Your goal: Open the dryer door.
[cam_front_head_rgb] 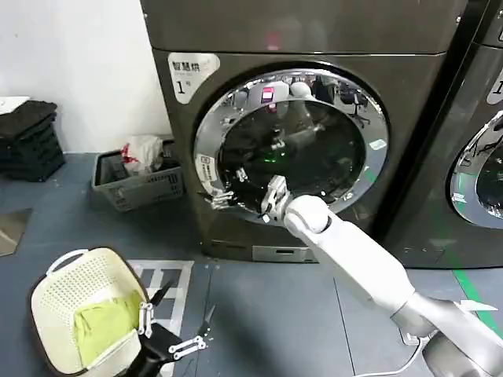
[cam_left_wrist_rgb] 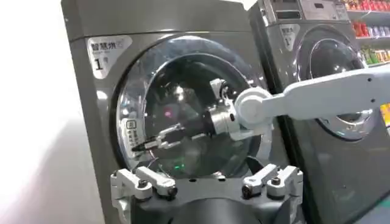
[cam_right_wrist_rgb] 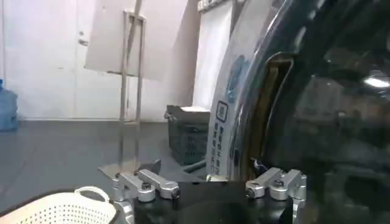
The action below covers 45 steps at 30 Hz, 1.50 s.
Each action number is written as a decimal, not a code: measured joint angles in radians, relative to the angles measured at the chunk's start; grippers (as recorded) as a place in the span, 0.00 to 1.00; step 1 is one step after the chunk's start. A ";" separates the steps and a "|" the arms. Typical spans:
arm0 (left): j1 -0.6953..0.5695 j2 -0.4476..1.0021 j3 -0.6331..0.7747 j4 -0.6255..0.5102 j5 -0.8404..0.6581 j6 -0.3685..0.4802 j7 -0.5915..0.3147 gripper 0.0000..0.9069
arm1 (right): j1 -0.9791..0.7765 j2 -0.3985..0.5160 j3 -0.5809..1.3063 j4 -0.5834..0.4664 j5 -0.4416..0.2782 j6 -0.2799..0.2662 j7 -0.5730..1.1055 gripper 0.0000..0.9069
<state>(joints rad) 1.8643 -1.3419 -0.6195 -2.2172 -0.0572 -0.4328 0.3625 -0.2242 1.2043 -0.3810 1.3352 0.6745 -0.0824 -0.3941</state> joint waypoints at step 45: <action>-0.185 0.097 -0.166 0.104 -0.272 0.150 0.062 1.00 | -0.118 -0.169 0.025 0.286 0.111 -0.003 -0.195 1.00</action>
<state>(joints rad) 1.6793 -1.2450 -0.7850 -2.1135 -0.3293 -0.2830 0.4245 -0.3422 1.0350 -0.3562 1.6212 0.7860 -0.0852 -0.5890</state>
